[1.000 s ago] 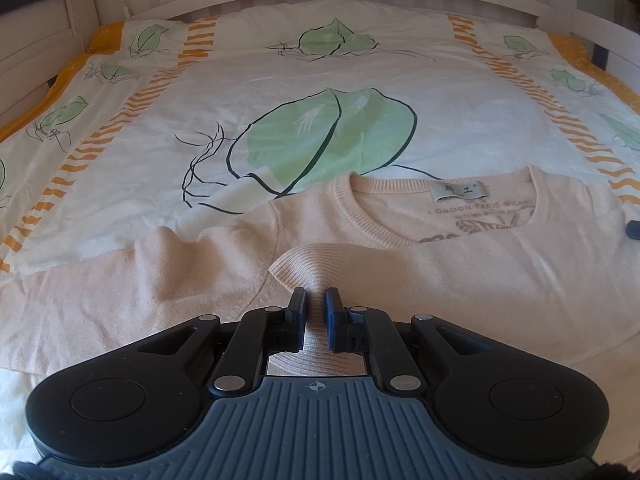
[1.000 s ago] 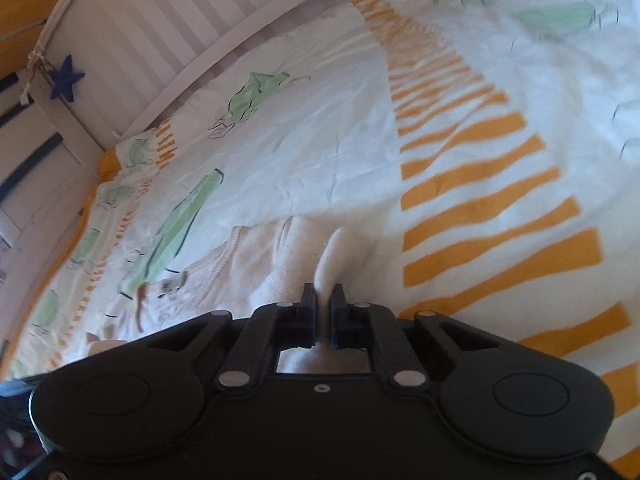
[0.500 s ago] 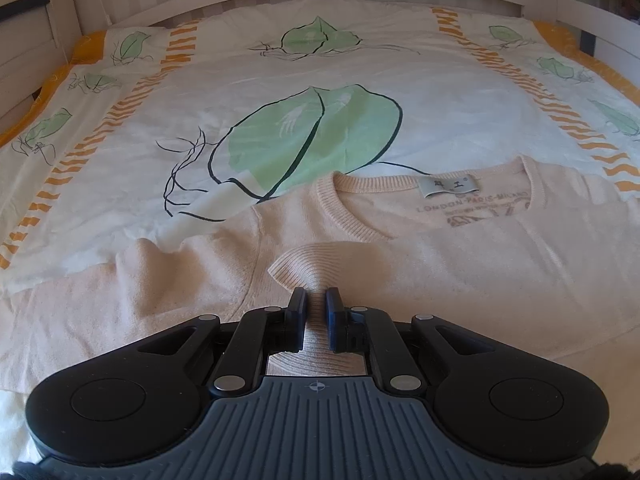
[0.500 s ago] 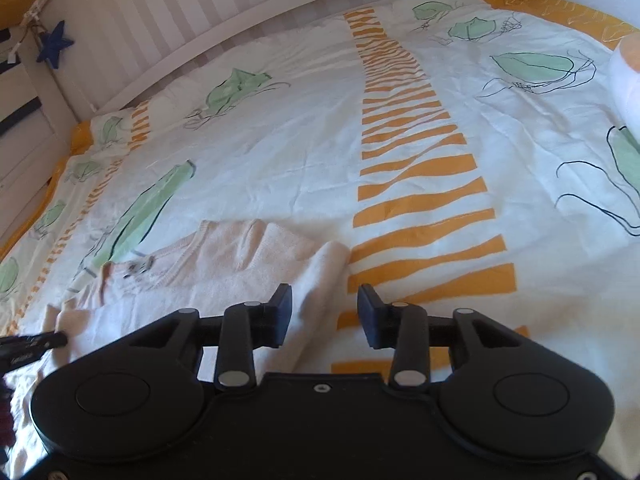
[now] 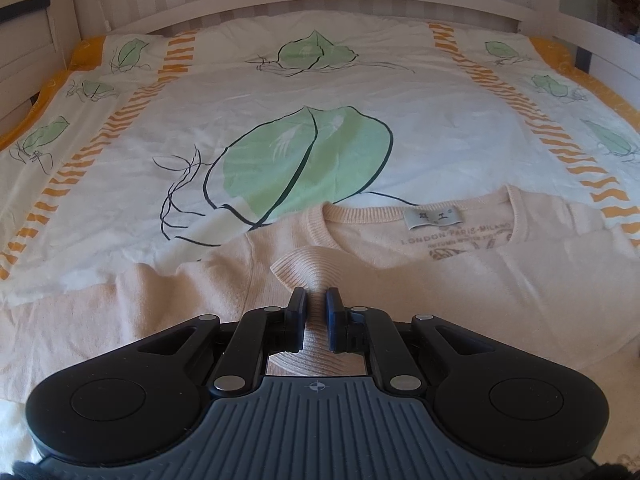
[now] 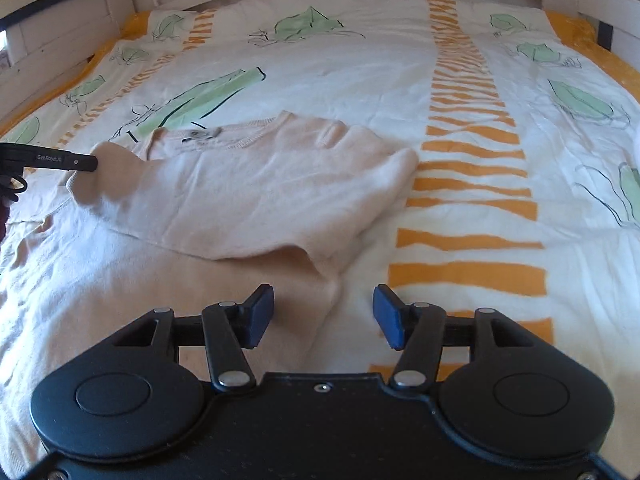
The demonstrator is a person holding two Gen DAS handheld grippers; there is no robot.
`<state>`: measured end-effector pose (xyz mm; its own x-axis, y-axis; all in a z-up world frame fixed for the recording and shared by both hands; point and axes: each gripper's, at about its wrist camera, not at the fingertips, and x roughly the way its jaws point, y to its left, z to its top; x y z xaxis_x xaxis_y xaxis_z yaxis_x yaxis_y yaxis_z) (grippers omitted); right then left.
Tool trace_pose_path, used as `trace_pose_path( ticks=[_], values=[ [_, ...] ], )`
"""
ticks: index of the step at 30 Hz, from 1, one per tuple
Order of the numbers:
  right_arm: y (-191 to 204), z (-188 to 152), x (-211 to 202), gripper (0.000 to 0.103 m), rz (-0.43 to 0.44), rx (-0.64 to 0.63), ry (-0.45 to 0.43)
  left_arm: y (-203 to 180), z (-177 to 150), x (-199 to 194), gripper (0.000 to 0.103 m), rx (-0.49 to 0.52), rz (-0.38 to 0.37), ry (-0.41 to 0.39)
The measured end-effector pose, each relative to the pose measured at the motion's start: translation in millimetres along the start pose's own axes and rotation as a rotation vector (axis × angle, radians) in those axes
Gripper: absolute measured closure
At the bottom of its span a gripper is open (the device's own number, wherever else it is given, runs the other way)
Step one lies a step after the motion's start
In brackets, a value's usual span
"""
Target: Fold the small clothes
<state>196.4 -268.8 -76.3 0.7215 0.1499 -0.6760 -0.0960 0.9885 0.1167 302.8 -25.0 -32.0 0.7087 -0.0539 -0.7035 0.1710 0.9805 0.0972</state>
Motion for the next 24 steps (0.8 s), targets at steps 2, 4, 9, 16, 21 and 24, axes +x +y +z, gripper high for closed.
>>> trace_pose_path(
  ticks=[2,4,9,16,21,24],
  values=[
    [-1.1,2.0,2.9,0.042,-0.03,0.015,-0.038,0.7,-0.1,0.2,0.093,-0.004,0.001,0.0],
    [-11.8,1.8,8.0,0.044,-0.113,0.065,-0.038,1.9,-1.4,1.3,0.093,-0.006,0.006,0.004],
    [-50.4,-8.1,-2.1,0.046,-0.111,0.255,-0.026,7.2,-7.7,7.1,0.093,-0.017,0.011,0.026],
    [-60.9,-9.3,-22.2,0.043,-0.096,0.297,-0.086,12.7,-16.8,11.8,0.091,-0.016,0.022,0.056],
    [-46.4,0.0,-18.1,0.042,0.018,0.278,-0.137,17.4,-19.6,17.5,0.091,-0.022,0.011,0.072],
    [-36.9,0.4,-9.9,0.042,0.046,0.256,-0.113,25.7,-17.3,17.3,0.085,-0.054,-0.008,0.057]
  ],
)
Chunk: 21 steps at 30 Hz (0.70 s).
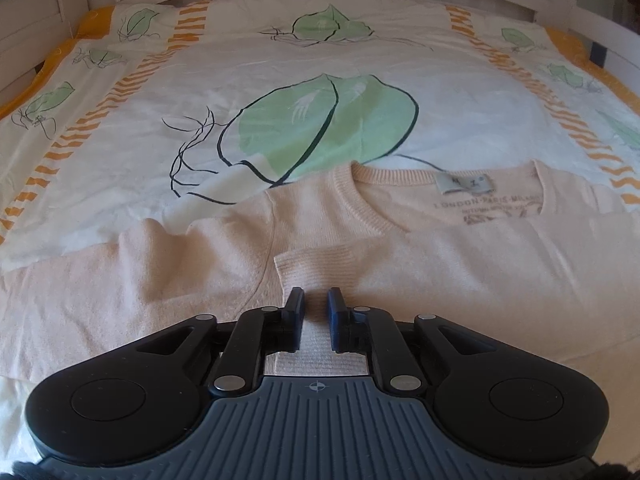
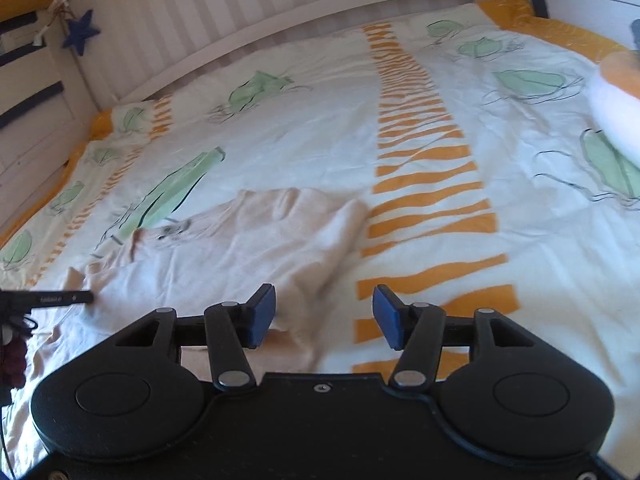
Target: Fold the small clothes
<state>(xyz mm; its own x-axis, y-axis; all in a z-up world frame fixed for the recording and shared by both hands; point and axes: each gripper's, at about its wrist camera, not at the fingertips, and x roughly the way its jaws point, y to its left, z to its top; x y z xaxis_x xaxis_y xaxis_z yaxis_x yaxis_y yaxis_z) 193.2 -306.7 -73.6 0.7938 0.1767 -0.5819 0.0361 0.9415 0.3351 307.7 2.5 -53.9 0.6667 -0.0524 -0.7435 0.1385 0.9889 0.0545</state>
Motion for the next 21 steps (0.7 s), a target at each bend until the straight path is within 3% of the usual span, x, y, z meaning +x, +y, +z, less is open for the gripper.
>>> trace_pose_path(
  ticks=[2,6,10,12,15,21],
  values=[
    [2.1,-2.3,3.0,0.042,-0.002,-0.013,0.014,9.1,0.9,1.5,0.076,-0.03,0.004,0.004],
    [-0.3,-2.9,1.4,0.042,-0.008,0.0,0.011,29.1,-1.6,8.3,0.075,-0.09,0.053,0.05],
    [-4.4,-1.8,-2.1,0.042,-0.018,0.023,-0.006,43.4,-4.1,3.2,0.075,-0.133,0.126,0.042],
    [-6.9,1.5,-5.0,0.042,-0.015,0.035,-0.027,39.5,-3.7,-6.0,0.075,-0.124,0.129,0.024],
    [-14.5,12.4,-6.5,0.042,0.003,0.07,-0.051,14.0,0.2,-24.6,0.075,-0.056,0.069,-0.014],
    [-33.0,38.9,8.0,0.042,0.056,0.127,-0.037,-78.5,8.5,-45.5,0.074,0.088,-0.185,-0.054]
  ],
)
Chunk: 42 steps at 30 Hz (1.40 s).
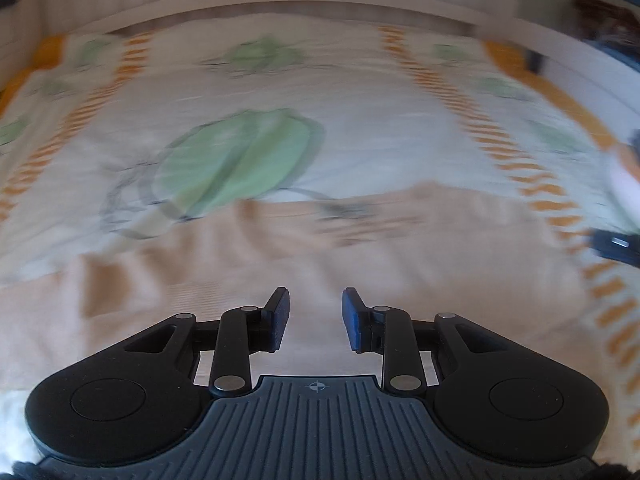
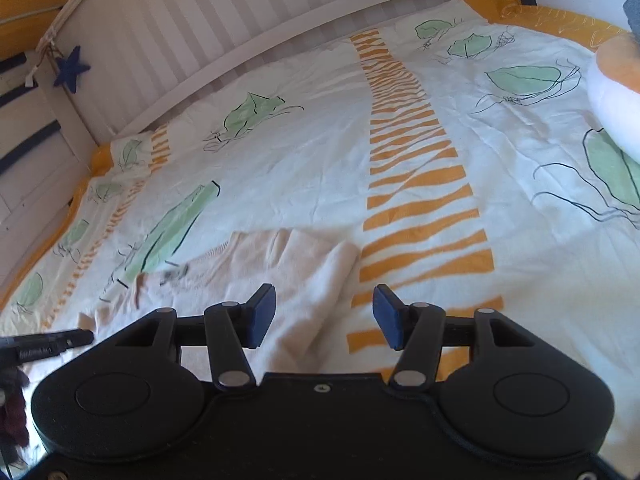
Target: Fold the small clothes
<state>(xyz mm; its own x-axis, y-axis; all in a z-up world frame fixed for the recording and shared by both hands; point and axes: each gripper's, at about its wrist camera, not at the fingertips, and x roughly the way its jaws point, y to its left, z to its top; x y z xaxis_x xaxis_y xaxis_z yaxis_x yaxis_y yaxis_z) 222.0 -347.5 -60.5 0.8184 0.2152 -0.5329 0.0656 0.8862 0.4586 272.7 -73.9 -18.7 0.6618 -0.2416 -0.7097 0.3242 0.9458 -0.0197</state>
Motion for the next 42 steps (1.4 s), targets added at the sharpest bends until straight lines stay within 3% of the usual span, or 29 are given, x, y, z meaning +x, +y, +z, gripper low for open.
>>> trace_pose_path(
  ticks=[3,7,15,19,20,23,28,32,37,40,41,42],
  values=[
    [-5.8,9.3,18.2,0.044,0.022,0.009,0.043,-46.9,2.9,12.5,0.074,0.023,-0.11,0.024],
    [-9.5,12.5,37.6,0.051,0.022,-0.002,0.087,-93.9,1.7,30.6,0.074,0.06,-0.192,0.03],
    [-16.5,7.7,50.2,0.053,0.062,0.007,0.13,-143.7,-11.7,62.7,0.074,0.171,-0.294,0.061],
    [-21.9,11.1,55.3,0.054,0.086,0.037,0.134,-151.9,-18.2,67.7,0.074,0.236,-0.293,0.057],
    [-21.9,11.8,57.5,0.057,0.088,0.036,0.137,-150.6,-18.2,66.9,0.074,0.228,-0.296,0.056],
    [-17.4,10.9,64.2,0.09,0.088,0.005,0.151,-147.4,-17.3,63.8,0.074,0.208,-0.305,0.045],
    [-4.4,19.0,63.1,0.092,0.065,-0.078,0.068,-152.6,-17.2,61.0,0.074,0.236,-0.318,0.017],
    [-8.9,20.6,78.4,0.092,0.049,-0.067,0.089,-157.9,-17.1,64.9,0.074,0.263,-0.308,0.017],
    [-24.3,16.1,80.1,0.092,0.031,0.014,0.104,-152.8,-17.2,71.8,0.073,0.226,-0.335,0.043],
    [-24.5,18.7,68.5,0.086,-0.02,0.012,0.069,-145.6,-16.7,63.8,0.073,0.202,-0.342,0.043],
    [-24.7,19.7,64.4,0.077,-0.019,0.016,0.053,-142.0,-17.2,60.1,0.073,0.198,-0.341,0.034],
    [-25.7,19.9,60.8,0.077,-0.001,0.029,0.04,-137.1,-18.1,56.2,0.072,0.195,-0.329,0.023]
  ],
)
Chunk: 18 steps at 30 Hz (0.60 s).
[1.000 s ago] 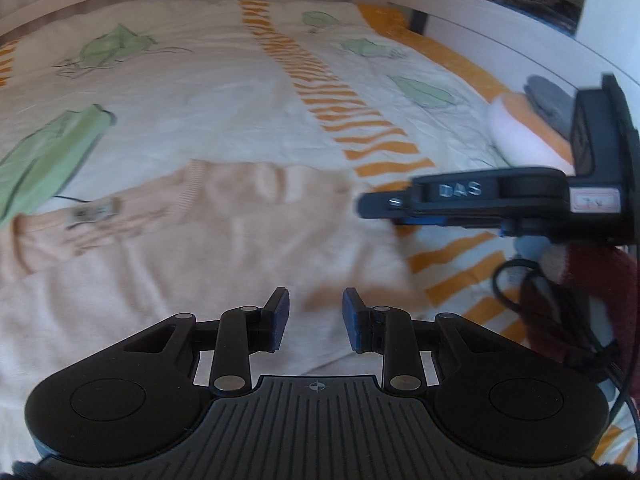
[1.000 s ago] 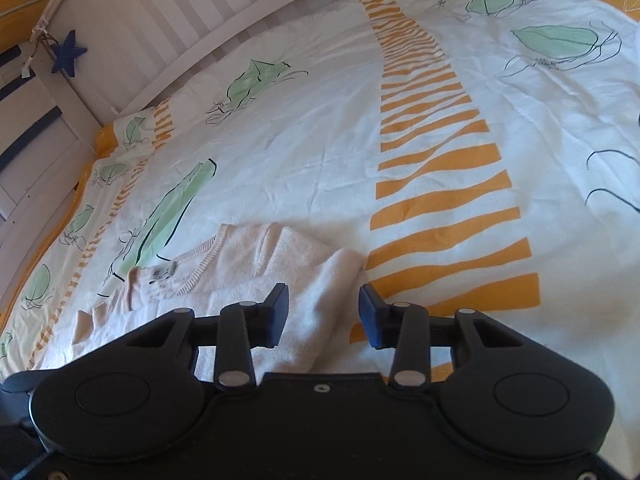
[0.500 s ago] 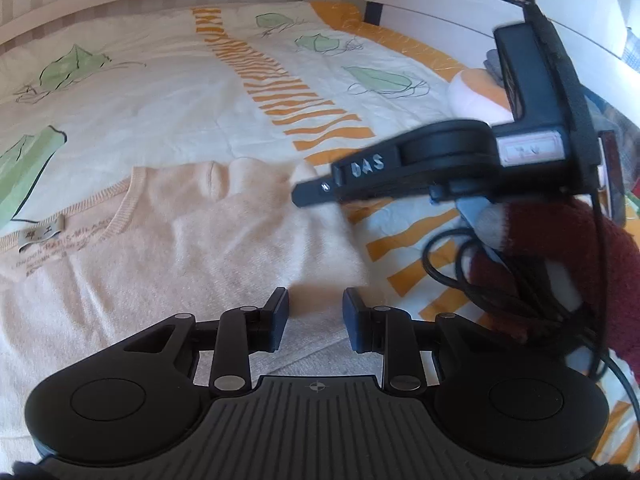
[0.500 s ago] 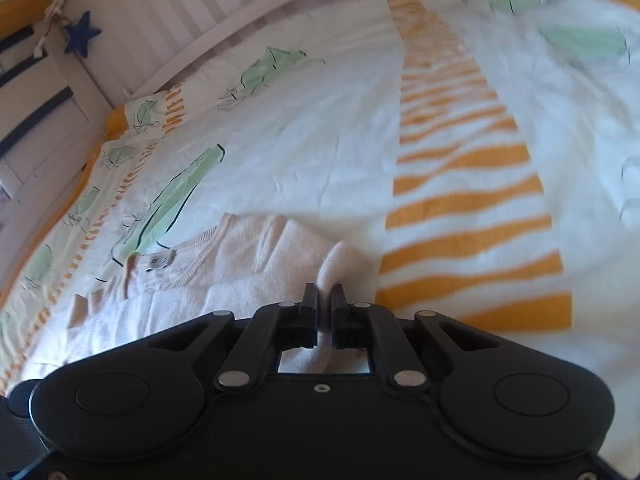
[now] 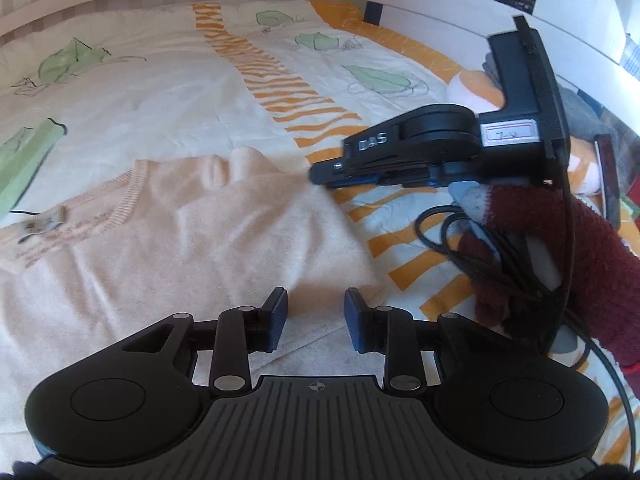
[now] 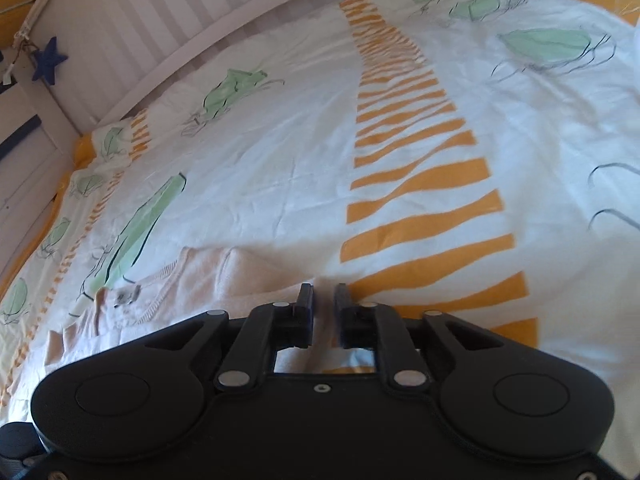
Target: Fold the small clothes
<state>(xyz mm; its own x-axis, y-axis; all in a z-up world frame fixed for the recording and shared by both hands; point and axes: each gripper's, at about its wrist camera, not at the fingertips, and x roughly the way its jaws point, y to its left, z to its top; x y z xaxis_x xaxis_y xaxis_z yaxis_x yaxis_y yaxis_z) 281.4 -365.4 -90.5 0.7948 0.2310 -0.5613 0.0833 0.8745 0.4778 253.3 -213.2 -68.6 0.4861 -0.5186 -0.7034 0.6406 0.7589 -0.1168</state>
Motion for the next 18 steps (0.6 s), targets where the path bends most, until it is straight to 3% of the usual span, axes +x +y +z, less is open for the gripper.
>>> trace_pose_path(
  ticks=[2,3,5,8,9,10,11,13,16,17,18],
  values=[
    [-3.6,1.4,-1.3,0.072,0.055,0.055,-0.004,7.7,-3.1,-8.8,0.072,-0.015,0.031,-0.012],
    [-4.2,1.4,1.0,0.059,0.067,0.071,0.007,12.9,-4.4,-13.0,0.072,-0.029,0.041,-0.017],
    [-1.4,-0.9,7.5,0.046,0.053,0.056,0.023,24.9,-6.7,-20.3,0.072,-0.059,0.064,-0.02],
    [5.4,-3.9,13.8,0.046,0.038,0.016,0.034,42.3,-9.8,-28.5,0.072,-0.084,0.12,-0.024],
    [7.5,-4.8,14.0,0.061,0.046,0.006,0.039,48.0,-10.3,-30.4,0.072,-0.093,0.138,-0.027],
    [11.5,-6.1,12.9,0.091,0.034,-0.009,0.047,53.7,-10.8,-32.4,0.072,-0.106,0.155,-0.031],
    [15.9,-7.3,9.5,0.094,-0.011,-0.033,0.04,59.6,-11.2,-34.2,0.072,-0.121,0.17,-0.034],
    [20.4,-11.1,5.9,0.093,-0.087,-0.079,0.045,70.5,-12.5,-36.4,0.072,-0.145,0.209,-0.04],
    [18.2,-17.9,4.6,0.092,-0.091,-0.072,0.035,85.0,-18.0,-30.5,0.07,-0.184,0.261,0.001],
    [18.6,-19.0,3.1,0.087,-0.089,-0.071,0.023,89.2,-21.3,-30.1,0.067,-0.189,0.247,-0.002],
    [19.4,-19.6,1.0,0.072,-0.096,-0.068,0.011,90.8,-22.7,-30.4,0.065,-0.19,0.234,-0.016]
  ],
)
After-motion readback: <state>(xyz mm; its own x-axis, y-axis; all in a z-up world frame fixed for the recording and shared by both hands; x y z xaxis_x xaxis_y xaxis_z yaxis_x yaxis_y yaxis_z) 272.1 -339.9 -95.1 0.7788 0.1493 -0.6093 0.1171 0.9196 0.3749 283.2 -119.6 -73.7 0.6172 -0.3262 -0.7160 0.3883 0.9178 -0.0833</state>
